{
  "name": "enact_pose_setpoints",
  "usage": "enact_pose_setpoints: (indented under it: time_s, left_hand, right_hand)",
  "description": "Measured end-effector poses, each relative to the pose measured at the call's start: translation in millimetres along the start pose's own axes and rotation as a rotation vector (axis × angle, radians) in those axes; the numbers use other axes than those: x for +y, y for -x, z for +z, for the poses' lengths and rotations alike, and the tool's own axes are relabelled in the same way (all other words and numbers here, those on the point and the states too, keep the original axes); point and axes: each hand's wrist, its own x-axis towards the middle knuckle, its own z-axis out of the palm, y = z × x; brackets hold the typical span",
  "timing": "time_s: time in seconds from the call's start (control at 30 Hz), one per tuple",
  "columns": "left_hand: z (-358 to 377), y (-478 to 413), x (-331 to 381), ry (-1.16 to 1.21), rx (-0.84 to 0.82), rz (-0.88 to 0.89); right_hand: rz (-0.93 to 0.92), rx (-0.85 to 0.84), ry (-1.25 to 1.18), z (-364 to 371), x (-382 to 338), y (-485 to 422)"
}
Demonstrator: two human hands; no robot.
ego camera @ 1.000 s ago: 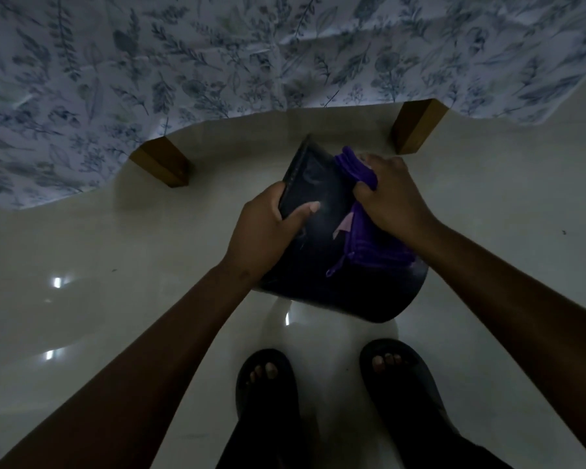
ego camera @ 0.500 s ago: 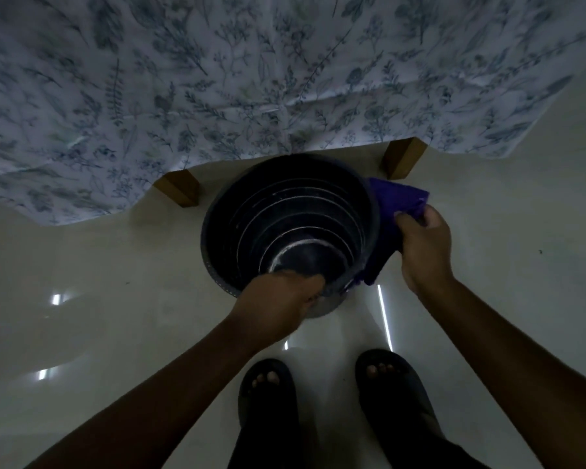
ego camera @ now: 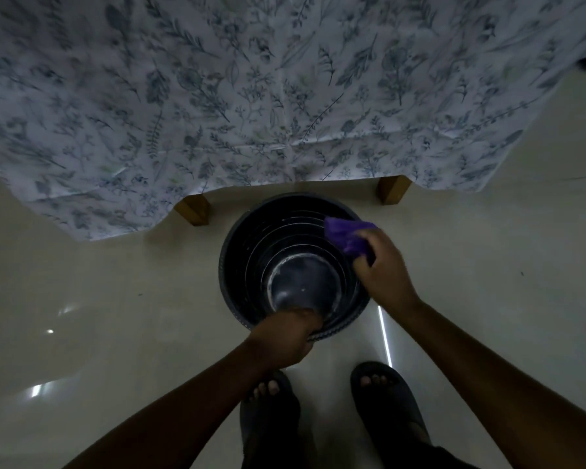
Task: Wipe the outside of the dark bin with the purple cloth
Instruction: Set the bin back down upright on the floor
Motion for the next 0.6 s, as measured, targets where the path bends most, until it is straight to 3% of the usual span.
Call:
enact_pose_setpoints:
  time_s: [0.1,0.17,0.23,0.33,0.43,0.5,0.6]
  left_hand:
    - [7.9,3.5,-2.9,0.038,-0.024,-0.028]
    - [8.9,4.0,-5.7,0.040,-0.036,-0.048]
    - [6.8,4.0,-7.6,0.060,-0.039,-0.047]
    - [-6.2,11.0,-5.9,0.021,0.008,-0.115]
    - [-24.2,19.9,-17.0,-0.056,0.391,-0.220]
    - [-32.9,24.8,-36.5,-0.120,0.532,-0.418]
    - [-38.3,32.3,-60.1,-0.034,0.374,-0.668]
  right_hand:
    - [-0.202,-0.276,0.270,7.9,12.9,14.2]
    - [-0.297,-0.272,0.403,5.8,17.0,20.5]
    - [-0.215,-0.116,0.440,0.7,19.0,24.0]
    - [0.127,0.063,0.310,-8.9,18.5,24.2]
    - [0.239,-0.043,0.241,-9.1,20.4,20.8]
    - [0.236,-0.044,0.252,-5.8,19.1,19.1]
    - [0.277,-0.014,0.272,-0.3,11.9,16.3]
